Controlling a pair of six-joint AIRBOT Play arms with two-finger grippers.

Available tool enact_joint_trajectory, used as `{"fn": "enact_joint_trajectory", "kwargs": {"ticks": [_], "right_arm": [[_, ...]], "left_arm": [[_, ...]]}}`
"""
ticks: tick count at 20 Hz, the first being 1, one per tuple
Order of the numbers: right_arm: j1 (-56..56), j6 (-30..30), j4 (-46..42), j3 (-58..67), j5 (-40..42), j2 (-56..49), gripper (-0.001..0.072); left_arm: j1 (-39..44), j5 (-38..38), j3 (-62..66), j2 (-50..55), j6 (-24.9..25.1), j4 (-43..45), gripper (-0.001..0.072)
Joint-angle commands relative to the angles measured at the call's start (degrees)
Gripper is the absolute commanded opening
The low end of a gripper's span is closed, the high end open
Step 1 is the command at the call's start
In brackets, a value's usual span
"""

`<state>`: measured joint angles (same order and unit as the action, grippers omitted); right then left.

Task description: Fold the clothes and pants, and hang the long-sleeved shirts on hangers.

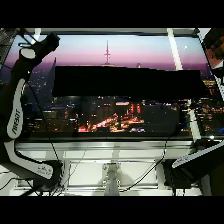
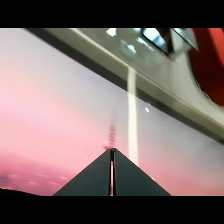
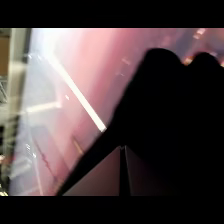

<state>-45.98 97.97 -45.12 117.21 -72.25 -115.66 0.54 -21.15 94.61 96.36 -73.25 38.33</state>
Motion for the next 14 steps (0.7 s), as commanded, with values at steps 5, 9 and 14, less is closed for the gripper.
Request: {"fn": "enact_joint_trajectory", "kwargs": {"ticks": [5,9,14], "right_arm": [[-9.0,-13.8,-2.4,-0.4,-26.3,-2.7,0.0015],[-11.6,-13.7,3.7,-5.0,-23.0,-4.2,0.0098],[-10.9,-13.4,2.9,-5.0,-15.9,-4.3,0.0688]], "left_arm": [[18.6,-17.1,1.4,-2.6,-1.2,6.3,0.0008],[29.5,-10.9,1.4,2.3,-5.8,8.0,0.0009],[39.5,1.8,1.4,9.4,-11.0,6.2,0.0125]]}}
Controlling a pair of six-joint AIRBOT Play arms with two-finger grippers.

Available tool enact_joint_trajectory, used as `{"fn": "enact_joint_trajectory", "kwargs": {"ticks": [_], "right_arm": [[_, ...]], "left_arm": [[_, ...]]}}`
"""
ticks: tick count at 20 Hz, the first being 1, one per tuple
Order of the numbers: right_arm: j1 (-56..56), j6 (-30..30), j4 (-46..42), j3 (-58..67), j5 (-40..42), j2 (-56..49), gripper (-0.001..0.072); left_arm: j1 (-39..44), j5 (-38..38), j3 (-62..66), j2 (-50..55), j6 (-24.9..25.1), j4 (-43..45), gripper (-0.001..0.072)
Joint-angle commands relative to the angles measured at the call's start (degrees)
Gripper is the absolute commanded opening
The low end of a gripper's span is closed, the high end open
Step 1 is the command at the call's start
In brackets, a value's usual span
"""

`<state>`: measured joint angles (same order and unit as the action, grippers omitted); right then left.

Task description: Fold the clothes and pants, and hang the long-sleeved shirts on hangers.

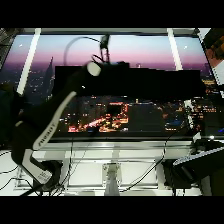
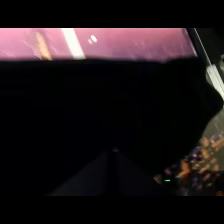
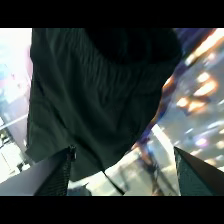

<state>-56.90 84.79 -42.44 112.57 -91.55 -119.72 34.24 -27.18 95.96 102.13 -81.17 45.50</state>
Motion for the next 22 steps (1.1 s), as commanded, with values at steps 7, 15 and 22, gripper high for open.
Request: {"fn": "enact_joint_trajectory", "kwargs": {"ticks": [7,15,22], "right_arm": [[4.9,2.2,0.0,-0.3,8.2,-3.5,0.0689],[10.6,8.3,-7.4,-0.3,16.0,-4.5,0.0698],[9.3,9.1,-7.5,-0.2,14.7,-4.6,0.0698]], "left_arm": [[12.1,15.3,0.1,7.6,-3.1,-5.7,0.0387],[12.0,15.7,0.1,7.6,-4.2,-5.7,0.0538],[12.0,15.6,0.1,7.6,-4.2,-5.7,0.0538]]}}
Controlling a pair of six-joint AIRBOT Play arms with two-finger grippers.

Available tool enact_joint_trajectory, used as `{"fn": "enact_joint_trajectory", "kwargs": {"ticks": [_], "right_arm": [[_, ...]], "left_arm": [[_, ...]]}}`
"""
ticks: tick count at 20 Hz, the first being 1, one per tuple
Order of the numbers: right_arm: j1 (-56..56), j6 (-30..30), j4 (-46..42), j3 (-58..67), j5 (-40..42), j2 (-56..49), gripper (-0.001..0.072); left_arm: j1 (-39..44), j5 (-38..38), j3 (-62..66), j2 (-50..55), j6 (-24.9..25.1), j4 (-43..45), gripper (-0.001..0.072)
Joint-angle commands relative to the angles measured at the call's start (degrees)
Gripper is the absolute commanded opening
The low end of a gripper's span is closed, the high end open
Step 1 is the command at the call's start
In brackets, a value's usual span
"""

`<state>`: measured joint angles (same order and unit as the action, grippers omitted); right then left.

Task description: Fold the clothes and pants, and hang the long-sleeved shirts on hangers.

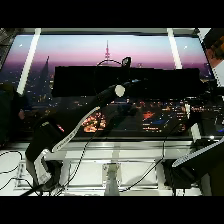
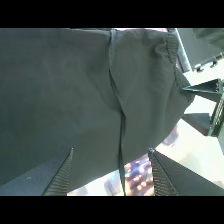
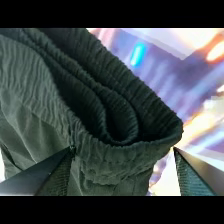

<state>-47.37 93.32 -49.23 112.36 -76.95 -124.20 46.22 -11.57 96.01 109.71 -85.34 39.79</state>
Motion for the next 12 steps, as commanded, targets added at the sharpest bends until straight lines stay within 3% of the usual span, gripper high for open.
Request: {"fn": "enact_joint_trajectory", "kwargs": {"ticks": [1,4,5,7,8,10,12], "right_arm": [[-0.1,0.6,-0.3,0.0,0.5,-0.2,0.0697],[1.2,0.5,0.2,0.0,1.9,-0.9,0.0676],[1.5,-0.5,0.2,0.0,2.6,-0.9,0.0597],[2.1,-3.5,1.1,0.0,2.8,-0.9,0.0144],[2.1,-3.5,1.4,0.0,2.6,-0.8,0.0019],[1.9,-4.5,1.4,0.0,1.0,-0.4,0.0016],[1.3,-4.6,1.1,0.5,-2.1,0.3,0.0014]], "left_arm": [[0.1,0.0,0.0,0.0,0.0,0.0,0.0538],[0.1,0.0,0.0,0.0,0.0,0.0,0.0538],[0.1,0.0,0.0,0.0,0.0,0.0,0.0538],[0.1,0.0,0.0,0.0,0.0,0.0,0.0537],[0.2,0.0,0.0,0.0,-0.1,0.0,0.0537],[0.3,0.0,0.0,0.0,-1.4,0.0,0.0483],[0.2,0.0,0.0,0.0,-1.8,0.0,0.0327]]}}
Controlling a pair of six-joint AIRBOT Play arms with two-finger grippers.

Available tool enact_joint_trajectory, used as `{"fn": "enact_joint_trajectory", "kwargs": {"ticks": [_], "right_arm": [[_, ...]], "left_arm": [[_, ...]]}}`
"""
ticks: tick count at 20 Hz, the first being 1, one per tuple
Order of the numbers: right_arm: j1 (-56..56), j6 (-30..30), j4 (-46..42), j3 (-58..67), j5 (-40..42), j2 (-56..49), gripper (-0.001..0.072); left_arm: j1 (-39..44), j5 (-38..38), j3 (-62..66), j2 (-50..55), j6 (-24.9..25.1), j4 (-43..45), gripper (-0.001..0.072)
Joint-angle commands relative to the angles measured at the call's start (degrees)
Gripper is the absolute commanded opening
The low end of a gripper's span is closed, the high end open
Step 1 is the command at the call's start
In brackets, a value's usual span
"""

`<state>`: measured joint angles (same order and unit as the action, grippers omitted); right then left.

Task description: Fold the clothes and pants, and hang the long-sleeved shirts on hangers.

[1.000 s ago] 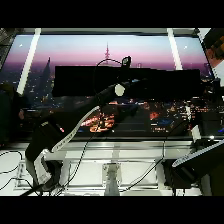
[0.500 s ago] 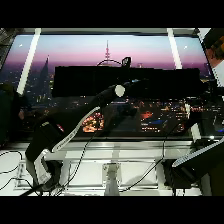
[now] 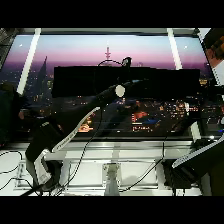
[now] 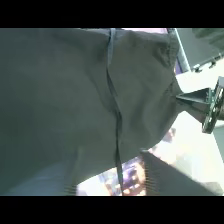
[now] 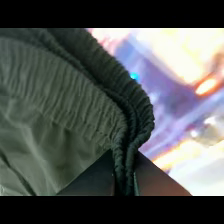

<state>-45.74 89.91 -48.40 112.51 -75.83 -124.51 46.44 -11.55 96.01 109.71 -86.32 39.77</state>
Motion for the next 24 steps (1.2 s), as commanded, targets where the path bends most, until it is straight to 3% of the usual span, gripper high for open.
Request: {"fn": "enact_joint_trajectory", "kwargs": {"ticks": [1,2,3,13,24], "right_arm": [[-0.3,-2.3,0.3,0.9,-5.8,1.2,0.0013],[-0.3,-4.2,0.1,1.2,-8.8,2.1,0.0013],[0.1,-5.5,-0.6,1.2,-11.9,3.3,0.0013],[13.0,-6.5,-0.9,1.2,-17.9,17.0,0.0015],[25.1,-6.4,2.9,1.7,-17.7,22.3,0.0015]], "left_arm": [[0.0,0.0,0.0,0.1,-1.4,0.0,0.023],[0.0,0.0,0.0,0.1,-1.6,0.0,0.0072],[0.0,0.0,0.1,0.4,-1.6,0.0,0.001],[-2.3,0.8,0.1,9.4,-16.3,0.0,0.0008],[-5.8,-4.2,0.1,12.2,-23.9,0.0,0.0008]]}}
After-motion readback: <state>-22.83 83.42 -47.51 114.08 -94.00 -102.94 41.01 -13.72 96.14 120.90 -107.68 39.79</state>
